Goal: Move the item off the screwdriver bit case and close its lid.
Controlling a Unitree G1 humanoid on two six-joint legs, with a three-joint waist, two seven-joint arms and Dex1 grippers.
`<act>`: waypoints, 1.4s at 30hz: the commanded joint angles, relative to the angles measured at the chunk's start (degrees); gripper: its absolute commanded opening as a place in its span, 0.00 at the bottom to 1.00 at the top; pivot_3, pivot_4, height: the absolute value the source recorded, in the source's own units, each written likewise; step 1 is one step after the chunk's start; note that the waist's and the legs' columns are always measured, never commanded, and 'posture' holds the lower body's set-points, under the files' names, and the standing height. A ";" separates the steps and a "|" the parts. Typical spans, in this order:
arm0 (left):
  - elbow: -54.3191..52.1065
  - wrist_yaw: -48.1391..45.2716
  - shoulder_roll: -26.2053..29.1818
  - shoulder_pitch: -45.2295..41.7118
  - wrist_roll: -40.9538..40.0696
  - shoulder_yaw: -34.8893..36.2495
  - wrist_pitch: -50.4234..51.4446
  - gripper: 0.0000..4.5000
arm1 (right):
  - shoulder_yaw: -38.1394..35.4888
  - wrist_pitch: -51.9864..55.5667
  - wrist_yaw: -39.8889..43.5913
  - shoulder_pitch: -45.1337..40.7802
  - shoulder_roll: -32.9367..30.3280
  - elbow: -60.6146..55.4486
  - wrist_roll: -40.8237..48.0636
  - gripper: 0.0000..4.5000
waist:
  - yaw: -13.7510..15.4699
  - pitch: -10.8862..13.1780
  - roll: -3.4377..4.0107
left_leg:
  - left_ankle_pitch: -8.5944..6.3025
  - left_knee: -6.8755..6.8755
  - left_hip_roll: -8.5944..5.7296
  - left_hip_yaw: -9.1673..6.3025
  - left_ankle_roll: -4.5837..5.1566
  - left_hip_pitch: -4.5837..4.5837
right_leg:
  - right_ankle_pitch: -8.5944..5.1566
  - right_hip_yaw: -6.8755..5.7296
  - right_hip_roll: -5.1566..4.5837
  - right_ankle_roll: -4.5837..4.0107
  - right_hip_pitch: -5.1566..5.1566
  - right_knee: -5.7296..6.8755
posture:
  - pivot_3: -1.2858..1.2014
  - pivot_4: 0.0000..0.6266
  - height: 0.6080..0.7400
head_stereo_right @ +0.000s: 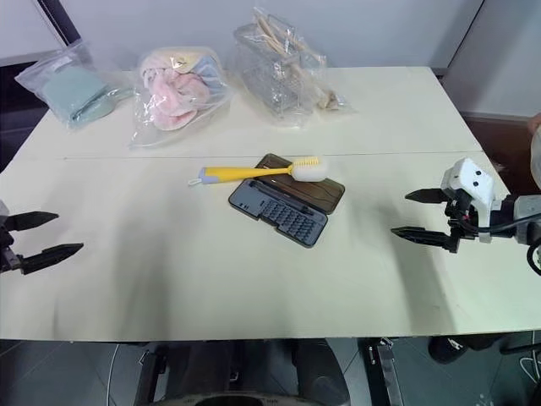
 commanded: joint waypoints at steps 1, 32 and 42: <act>-0.52 -0.06 -0.06 -0.13 0.24 1.54 -1.71 1.00 | -1.24 -0.98 0.26 -0.76 -0.35 -0.54 0.29 1.00 | 0.01 0.00 0.00 | 0.00 0.00 0.00 0.00 0.00 0.00 | 0.00 0.00 0.00 0.00 0.00 0.00 | 0.52 0.24 0.98; 59.01 -13.87 -30.23 -80.79 19.96 -48.47 -24.77 1.00 | -14.32 36.18 -32.55 4.46 8.67 -49.60 28.43 1.00 | 0.60 -0.02 -0.13 | -0.04 0.26 -0.22 -0.29 0.10 -0.19 | 0.28 -0.09 0.15 0.46 0.18 -0.12 | 0.52 0.24 0.98; 77.17 -8.55 -36.50 -89.41 29.38 -48.47 -33.79 1.00 | -22.94 38.20 -43.26 14.65 10.70 -57.19 35.64 1.00 | 0.29 0.00 -0.14 | -0.38 0.21 -0.18 -0.29 0.70 -0.22 | 0.26 -0.02 0.21 0.51 0.08 -0.13 | 0.52 0.24 0.98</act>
